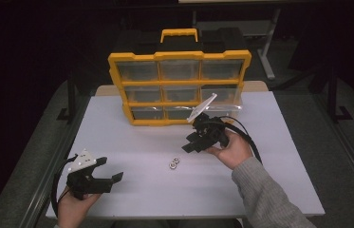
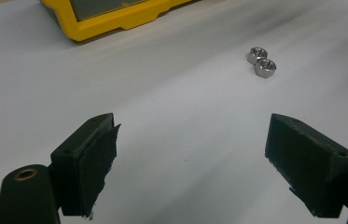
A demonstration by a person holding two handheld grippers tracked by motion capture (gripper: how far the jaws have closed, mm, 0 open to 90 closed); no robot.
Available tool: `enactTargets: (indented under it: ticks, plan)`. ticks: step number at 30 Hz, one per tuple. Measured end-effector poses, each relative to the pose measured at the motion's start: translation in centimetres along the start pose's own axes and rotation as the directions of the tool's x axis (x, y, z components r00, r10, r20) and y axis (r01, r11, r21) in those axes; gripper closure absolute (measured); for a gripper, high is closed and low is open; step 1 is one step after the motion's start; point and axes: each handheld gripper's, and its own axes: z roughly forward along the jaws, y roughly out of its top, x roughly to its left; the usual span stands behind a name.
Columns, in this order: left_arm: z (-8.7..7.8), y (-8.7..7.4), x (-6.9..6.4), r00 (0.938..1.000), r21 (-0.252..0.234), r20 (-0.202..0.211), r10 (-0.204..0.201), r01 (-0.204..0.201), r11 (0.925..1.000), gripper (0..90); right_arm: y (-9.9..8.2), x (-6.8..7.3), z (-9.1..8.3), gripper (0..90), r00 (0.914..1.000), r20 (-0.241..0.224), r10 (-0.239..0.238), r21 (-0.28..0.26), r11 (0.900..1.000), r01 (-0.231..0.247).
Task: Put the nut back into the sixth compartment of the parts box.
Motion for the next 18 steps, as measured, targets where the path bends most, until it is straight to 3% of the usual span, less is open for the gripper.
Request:
enactTargets:
  ticks: [12,18]
  plan:
    - [0.0,0.0,0.1,1.0000,0.003,0.001,0.004,-0.004,1.0000,16.4,-1.2,-0.6,6.1,54.9,0.9997,-0.018,0.016,0.063,0.9979,-0.015]
    - [0.0,-0.1,0.1,1.0000,-0.008,0.002,-0.002,0.002,1.0000,16.4,-1.5,-0.9,8.4,57.6,1.0000,-0.006,0.004,0.092,0.9957,-0.004]
